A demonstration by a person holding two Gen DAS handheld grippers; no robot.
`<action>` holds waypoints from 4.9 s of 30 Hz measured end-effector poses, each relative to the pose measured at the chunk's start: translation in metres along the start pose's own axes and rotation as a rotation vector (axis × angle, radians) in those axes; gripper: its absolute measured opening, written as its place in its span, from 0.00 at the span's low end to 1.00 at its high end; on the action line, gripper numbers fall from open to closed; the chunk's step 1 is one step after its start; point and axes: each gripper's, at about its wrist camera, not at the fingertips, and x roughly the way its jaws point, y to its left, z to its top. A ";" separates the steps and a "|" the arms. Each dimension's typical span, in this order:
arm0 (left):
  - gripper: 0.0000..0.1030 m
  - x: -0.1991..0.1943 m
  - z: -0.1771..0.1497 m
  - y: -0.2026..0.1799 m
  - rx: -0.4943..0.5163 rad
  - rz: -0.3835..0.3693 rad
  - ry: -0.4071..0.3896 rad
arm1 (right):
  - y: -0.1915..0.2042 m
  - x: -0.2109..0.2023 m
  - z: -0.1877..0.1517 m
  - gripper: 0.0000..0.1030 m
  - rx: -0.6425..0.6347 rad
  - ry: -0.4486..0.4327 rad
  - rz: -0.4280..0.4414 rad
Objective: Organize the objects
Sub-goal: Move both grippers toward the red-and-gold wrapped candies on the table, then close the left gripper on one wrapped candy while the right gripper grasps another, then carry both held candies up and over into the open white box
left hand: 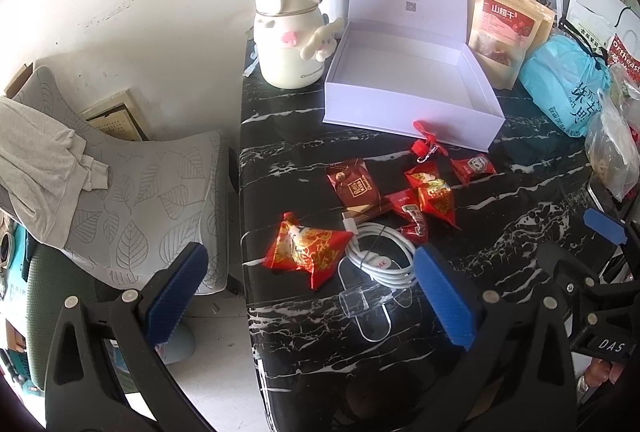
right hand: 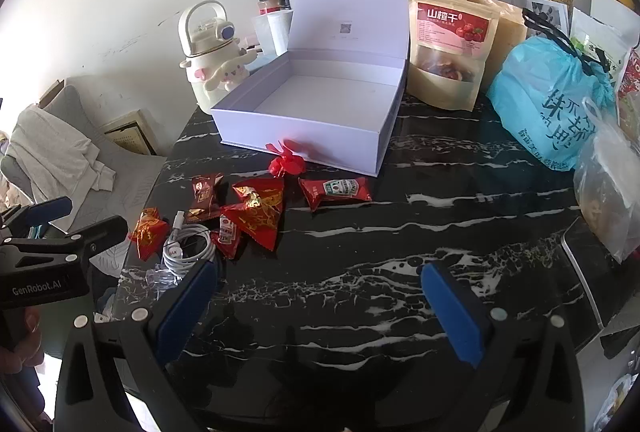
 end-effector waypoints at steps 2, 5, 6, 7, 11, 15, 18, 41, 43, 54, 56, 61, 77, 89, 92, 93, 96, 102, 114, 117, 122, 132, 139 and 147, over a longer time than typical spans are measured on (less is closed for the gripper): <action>1.00 0.000 0.000 -0.001 0.004 -0.002 0.002 | 0.001 0.000 0.001 1.00 -0.003 -0.001 -0.001; 1.00 0.000 0.000 -0.002 0.009 0.001 0.006 | 0.002 -0.001 0.002 0.99 -0.006 -0.006 0.002; 1.00 0.000 0.000 -0.002 0.010 0.003 0.007 | 0.002 -0.001 0.003 1.00 -0.007 -0.007 0.003; 1.00 0.000 0.001 -0.002 0.010 0.003 0.008 | 0.003 -0.001 0.004 1.00 -0.010 -0.009 0.005; 1.00 0.000 0.001 -0.001 0.009 0.005 0.006 | 0.005 -0.003 0.006 0.99 -0.018 -0.018 0.012; 1.00 -0.004 0.002 0.002 0.005 0.008 -0.006 | 0.007 -0.004 0.007 1.00 -0.023 -0.024 0.020; 1.00 -0.009 0.002 0.004 0.000 0.017 -0.021 | 0.008 -0.006 0.006 0.99 -0.029 -0.028 0.027; 1.00 0.006 -0.022 0.015 -0.012 0.028 0.017 | 0.024 0.012 -0.017 0.99 -0.078 0.022 0.086; 1.00 0.010 -0.022 0.015 -0.009 0.024 0.021 | 0.023 0.017 -0.018 0.99 -0.079 0.030 0.091; 1.00 0.046 -0.019 0.022 -0.003 0.033 0.075 | 0.016 0.047 -0.014 0.99 -0.053 0.071 0.101; 1.00 0.050 -0.017 0.024 -0.001 0.036 0.079 | 0.014 0.052 -0.011 0.99 -0.045 0.070 0.103; 1.00 0.061 -0.014 0.027 0.011 0.059 0.093 | 0.012 0.061 -0.004 0.99 -0.037 0.074 0.110; 0.96 0.093 -0.005 0.027 0.036 0.031 0.153 | 0.018 0.101 0.021 0.84 -0.036 0.126 0.191; 0.71 0.107 -0.003 0.030 -0.013 -0.079 0.174 | 0.025 0.125 0.038 0.63 -0.003 0.141 0.274; 0.54 0.104 -0.002 0.027 0.010 -0.083 0.153 | 0.026 0.129 0.039 0.60 0.007 0.158 0.273; 0.51 0.103 -0.002 0.025 0.023 -0.090 0.149 | 0.026 0.129 0.039 0.59 0.007 0.155 0.269; 0.50 0.104 0.000 0.022 0.040 -0.096 0.151 | 0.025 0.128 0.039 0.55 0.011 0.141 0.263; 0.48 0.103 -0.001 0.019 0.023 -0.100 0.153 | 0.023 0.126 0.039 0.39 -0.003 0.133 0.259; 0.47 0.082 -0.001 0.015 -0.001 -0.102 0.116 | 0.014 0.092 0.025 0.38 -0.004 0.089 0.254; 0.47 0.073 -0.002 0.011 0.002 -0.105 0.097 | 0.009 0.078 0.018 0.38 -0.001 0.072 0.249; 0.47 0.056 -0.006 -0.001 0.020 -0.117 0.066 | 0.002 0.056 0.004 0.38 -0.005 0.048 0.233; 0.47 0.039 -0.008 -0.036 0.092 -0.162 0.042 | -0.006 0.022 -0.012 0.38 -0.017 0.005 0.208; 0.47 0.031 0.002 -0.058 0.163 -0.186 0.021 | -0.012 0.015 -0.008 0.38 -0.025 -0.015 0.196; 0.47 0.036 0.028 -0.073 0.192 -0.183 0.008 | -0.026 0.018 0.020 0.38 -0.044 -0.038 0.196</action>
